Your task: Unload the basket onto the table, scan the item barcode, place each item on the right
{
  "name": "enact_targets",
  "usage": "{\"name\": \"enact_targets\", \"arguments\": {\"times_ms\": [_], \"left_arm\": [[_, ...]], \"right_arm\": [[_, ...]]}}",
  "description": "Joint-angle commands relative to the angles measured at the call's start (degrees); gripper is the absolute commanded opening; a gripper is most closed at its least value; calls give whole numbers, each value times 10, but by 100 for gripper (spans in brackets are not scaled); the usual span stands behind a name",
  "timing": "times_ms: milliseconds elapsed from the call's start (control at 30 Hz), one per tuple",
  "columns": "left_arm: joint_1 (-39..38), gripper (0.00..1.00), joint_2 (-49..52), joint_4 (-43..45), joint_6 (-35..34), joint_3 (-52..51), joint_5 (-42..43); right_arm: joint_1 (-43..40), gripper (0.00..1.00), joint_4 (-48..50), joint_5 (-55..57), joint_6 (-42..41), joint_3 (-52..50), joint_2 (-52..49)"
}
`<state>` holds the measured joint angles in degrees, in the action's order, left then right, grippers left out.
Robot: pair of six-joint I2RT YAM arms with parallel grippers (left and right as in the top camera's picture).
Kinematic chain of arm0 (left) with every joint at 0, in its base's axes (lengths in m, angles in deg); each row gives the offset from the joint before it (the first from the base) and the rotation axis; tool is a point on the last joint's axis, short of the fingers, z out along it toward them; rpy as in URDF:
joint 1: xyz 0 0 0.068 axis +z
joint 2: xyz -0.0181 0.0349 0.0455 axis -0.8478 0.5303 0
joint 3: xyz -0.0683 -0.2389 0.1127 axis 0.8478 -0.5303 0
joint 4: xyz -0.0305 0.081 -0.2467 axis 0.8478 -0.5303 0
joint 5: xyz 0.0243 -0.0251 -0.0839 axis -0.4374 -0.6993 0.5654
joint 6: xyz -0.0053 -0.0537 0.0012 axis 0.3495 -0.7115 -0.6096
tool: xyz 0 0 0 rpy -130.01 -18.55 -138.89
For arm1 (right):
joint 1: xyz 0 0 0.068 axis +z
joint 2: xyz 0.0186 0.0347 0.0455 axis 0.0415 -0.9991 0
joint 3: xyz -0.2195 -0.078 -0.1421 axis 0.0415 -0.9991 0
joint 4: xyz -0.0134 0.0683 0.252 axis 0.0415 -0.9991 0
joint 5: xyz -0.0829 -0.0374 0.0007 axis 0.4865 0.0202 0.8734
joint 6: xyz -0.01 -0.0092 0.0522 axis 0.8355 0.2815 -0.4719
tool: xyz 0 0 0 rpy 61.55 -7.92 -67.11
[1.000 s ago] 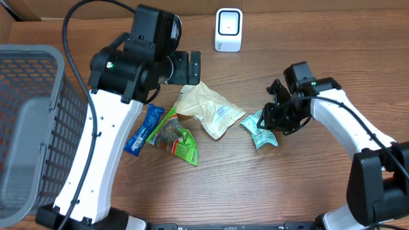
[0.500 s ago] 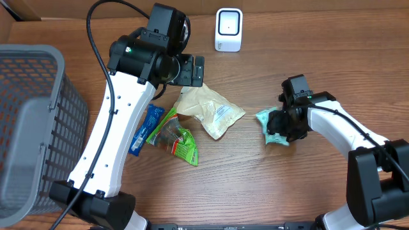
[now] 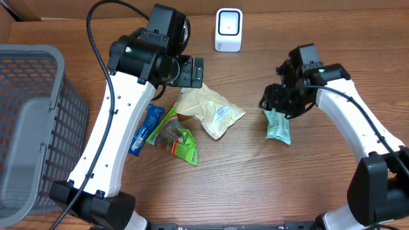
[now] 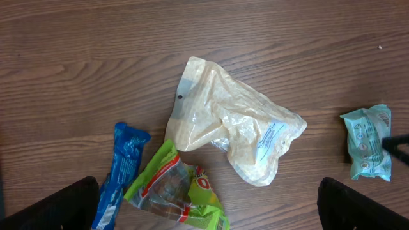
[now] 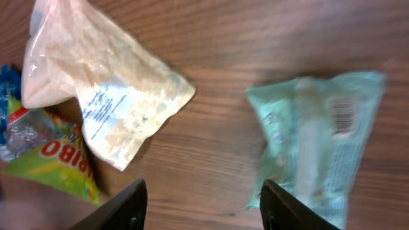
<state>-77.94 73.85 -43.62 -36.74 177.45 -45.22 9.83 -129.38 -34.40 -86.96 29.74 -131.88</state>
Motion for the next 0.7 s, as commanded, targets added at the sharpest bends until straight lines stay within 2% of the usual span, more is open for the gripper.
{"name": "enact_targets", "arguments": {"times_ms": [0,167,300,400,500,600,667], "left_arm": [[2,100,5,1,-1,0,-7],[2,100,5,1,-1,0,-7],[2,100,5,1,-1,0,-7],[2,100,5,1,-1,0,-7],[2,100,5,1,-1,0,-7],[2,100,5,1,-1,0,-7],[2,100,5,1,-1,0,-7]], "right_arm": [[21,57,31,-21,4,-50,2],[32,58,83,-3,20,-131,2],[20,58,38,186,8,-147,2],[-2,56,39,242,-29,-140,2],[-34,53,59,201,-30,-110,2],[-57,52,29,84,13,-39,3],[-78,58,-14,50,56,20,3]]}}
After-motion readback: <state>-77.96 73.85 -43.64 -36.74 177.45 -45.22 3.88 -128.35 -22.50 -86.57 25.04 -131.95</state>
